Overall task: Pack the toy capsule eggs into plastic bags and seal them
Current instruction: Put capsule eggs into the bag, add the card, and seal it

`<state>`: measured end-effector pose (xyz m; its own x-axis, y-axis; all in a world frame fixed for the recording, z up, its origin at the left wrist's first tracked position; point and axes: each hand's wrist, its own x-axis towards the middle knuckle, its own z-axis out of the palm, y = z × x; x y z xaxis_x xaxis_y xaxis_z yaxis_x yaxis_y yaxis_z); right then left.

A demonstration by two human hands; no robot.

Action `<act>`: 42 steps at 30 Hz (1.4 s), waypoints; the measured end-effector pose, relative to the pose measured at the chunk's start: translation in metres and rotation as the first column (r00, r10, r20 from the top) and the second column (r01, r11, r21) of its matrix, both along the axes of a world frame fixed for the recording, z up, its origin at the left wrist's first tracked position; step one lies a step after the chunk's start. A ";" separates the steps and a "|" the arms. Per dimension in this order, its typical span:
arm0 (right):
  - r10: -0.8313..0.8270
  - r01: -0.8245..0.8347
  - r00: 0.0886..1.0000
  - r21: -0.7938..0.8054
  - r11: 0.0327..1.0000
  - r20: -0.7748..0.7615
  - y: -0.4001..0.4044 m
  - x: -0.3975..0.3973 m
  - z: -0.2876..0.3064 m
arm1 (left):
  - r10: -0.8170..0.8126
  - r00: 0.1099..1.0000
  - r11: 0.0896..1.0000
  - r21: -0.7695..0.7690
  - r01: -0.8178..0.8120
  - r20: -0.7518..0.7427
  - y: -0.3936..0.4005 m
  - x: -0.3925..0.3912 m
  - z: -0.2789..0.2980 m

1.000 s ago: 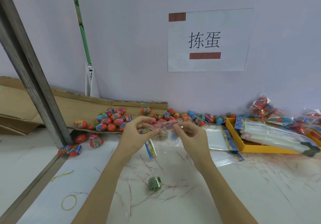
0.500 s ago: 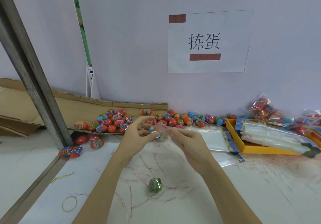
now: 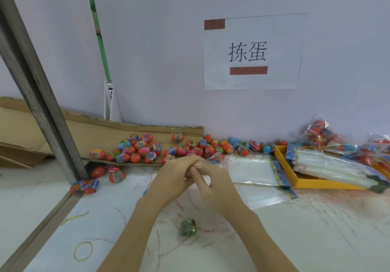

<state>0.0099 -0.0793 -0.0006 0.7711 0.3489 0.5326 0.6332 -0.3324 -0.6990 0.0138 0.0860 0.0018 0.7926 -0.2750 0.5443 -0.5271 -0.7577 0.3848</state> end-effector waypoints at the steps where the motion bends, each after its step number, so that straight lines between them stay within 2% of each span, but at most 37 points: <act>1: -0.002 0.002 1.000 0.015 1.000 -0.012 -0.001 0.001 0.002 | 0.002 1.000 1.000 -0.011 -0.002 0.000 0.001 0.000 0.000; 4: -0.006 0.010 0.999 0.069 0.998 -0.052 -0.004 0.000 0.007 | 0.026 0.999 0.999 -0.030 -0.027 -0.018 0.003 0.001 0.004; 9: -0.117 0.111 0.992 0.123 0.986 0.044 -0.003 -0.002 0.007 | 0.142 0.990 0.987 -0.081 -0.142 -0.008 0.006 0.000 0.010; 12: -0.178 0.163 0.983 0.217 0.962 0.051 -0.007 0.000 0.010 | 0.212 0.976 0.965 -0.147 -0.216 -0.046 0.013 0.000 0.009; 16: -0.272 0.300 0.953 0.319 0.899 -0.131 -0.017 0.008 0.012 | 0.273 0.958 0.902 -0.322 -0.287 -0.089 0.013 0.003 0.004; 18: -0.334 0.393 0.915 0.322 0.861 -0.226 -0.018 0.012 0.008 | 0.265 0.951 0.887 -0.346 -0.306 -0.161 0.008 0.005 0.001; 22: -0.307 0.480 0.844 0.363 0.799 -0.440 -0.019 0.020 0.000 | 0.204 0.943 0.948 -0.188 -0.257 -0.262 -0.007 0.005 -0.010; 25: -0.239 0.531 0.779 0.408 0.743 -0.580 -0.019 0.024 -0.002 | 0.245 0.929 0.961 -0.055 -0.270 -0.277 -0.012 0.007 -0.019; 27: -0.275 0.550 0.767 0.373 0.747 -0.579 -0.020 0.026 -0.005 | 0.303 0.912 0.952 0.053 -0.300 -0.278 -0.015 0.008 -0.024; 30: -0.387 0.553 0.778 0.246 0.796 -0.495 -0.021 0.027 -0.010 | 0.398 0.879 0.913 0.207 -0.351 -0.262 -0.018 0.010 -0.028; 35: -0.338 0.536 0.769 0.259 0.804 -0.542 -0.016 0.027 -0.013 | 0.448 0.870 0.880 0.275 -0.388 -0.207 -0.020 0.013 -0.033; 38: -0.348 0.546 0.770 0.271 0.793 -0.535 -0.017 0.027 -0.013 | 0.385 0.898 0.921 0.141 -0.362 -0.211 -0.016 0.012 -0.029; 40: -0.346 0.551 0.771 0.287 0.783 -0.535 -0.018 0.027 -0.011 | 0.291 0.938 0.949 -0.065 -0.308 -0.188 -0.014 0.009 -0.023; 42: -0.307 0.507 0.808 0.328 0.797 -0.502 -0.020 0.025 -0.008 | 0.176 0.970 0.938 -0.270 -0.216 -0.166 -0.016 0.005 -0.014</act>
